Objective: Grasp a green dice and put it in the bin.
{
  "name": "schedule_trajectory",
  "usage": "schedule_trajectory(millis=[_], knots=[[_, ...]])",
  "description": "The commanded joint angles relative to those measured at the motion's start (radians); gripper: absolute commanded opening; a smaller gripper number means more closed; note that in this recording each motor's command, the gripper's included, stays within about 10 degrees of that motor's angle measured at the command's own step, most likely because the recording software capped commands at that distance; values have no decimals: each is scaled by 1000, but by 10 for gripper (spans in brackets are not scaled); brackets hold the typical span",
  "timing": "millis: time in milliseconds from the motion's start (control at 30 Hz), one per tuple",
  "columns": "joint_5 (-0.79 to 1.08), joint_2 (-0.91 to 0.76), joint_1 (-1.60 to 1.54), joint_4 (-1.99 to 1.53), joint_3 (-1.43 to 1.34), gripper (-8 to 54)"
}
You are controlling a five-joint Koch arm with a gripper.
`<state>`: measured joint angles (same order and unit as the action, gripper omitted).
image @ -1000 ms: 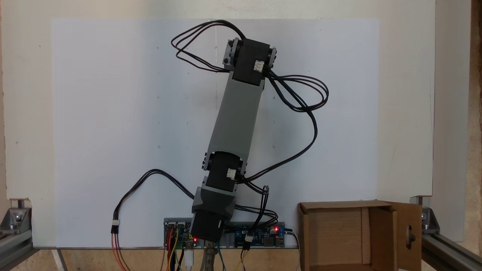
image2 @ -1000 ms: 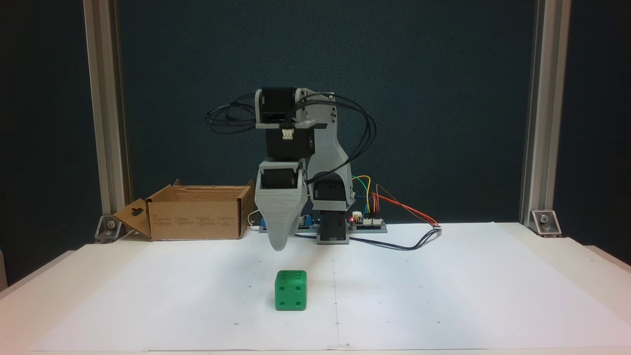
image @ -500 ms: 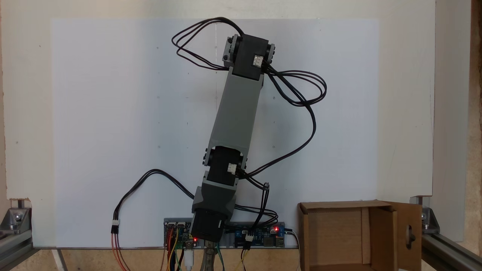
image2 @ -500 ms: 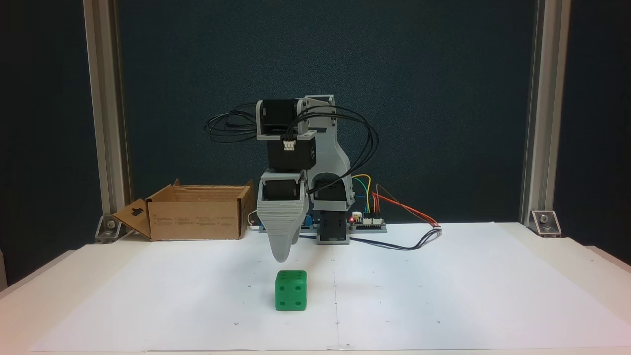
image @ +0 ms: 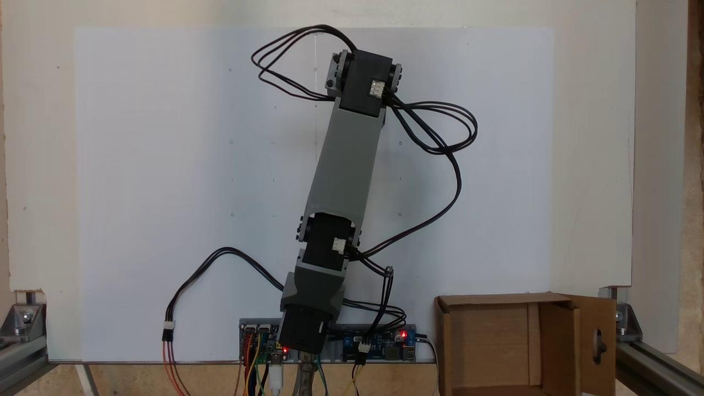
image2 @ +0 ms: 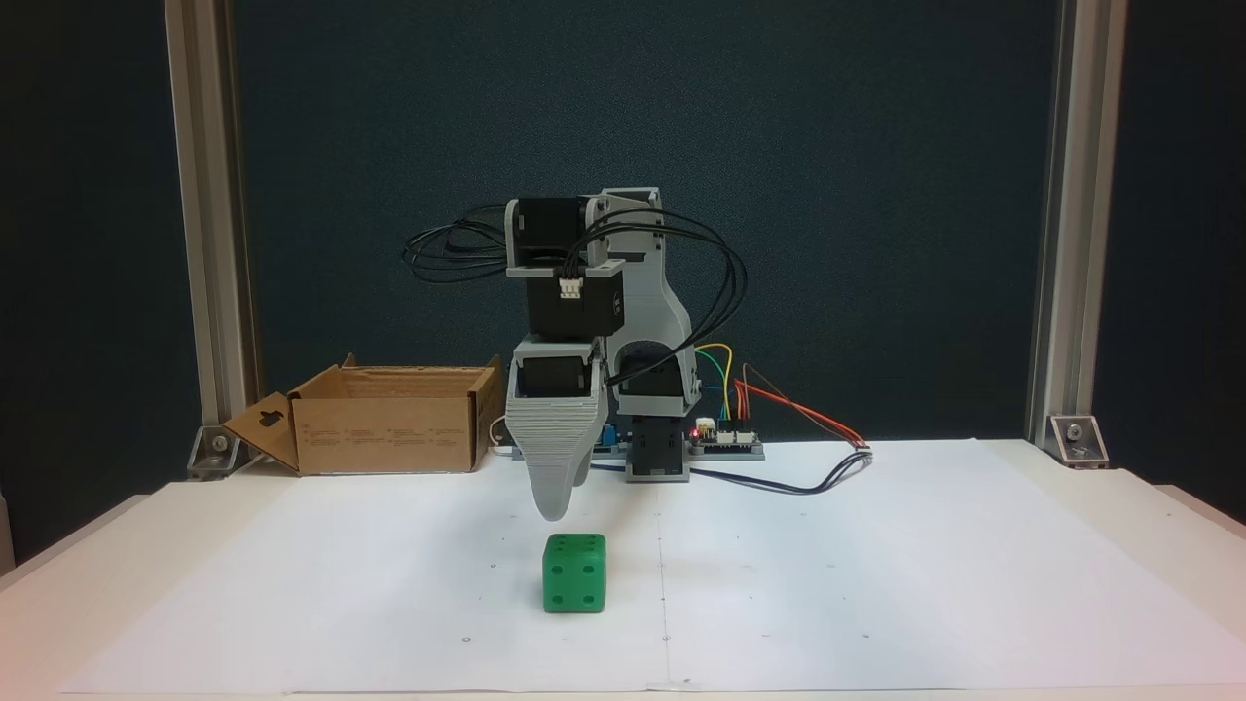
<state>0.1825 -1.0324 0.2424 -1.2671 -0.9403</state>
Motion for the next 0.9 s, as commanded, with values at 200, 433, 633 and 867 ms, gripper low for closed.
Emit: schedule_trajectory(millis=[200, 433, 633, 867], knots=[[66, 18, -5, 15, 66, 440], [69, 25, -5, 61, 12, 440], [69, 25, -2, 95, -52, 440], [71, 25, 5, 140, -135, 441]])
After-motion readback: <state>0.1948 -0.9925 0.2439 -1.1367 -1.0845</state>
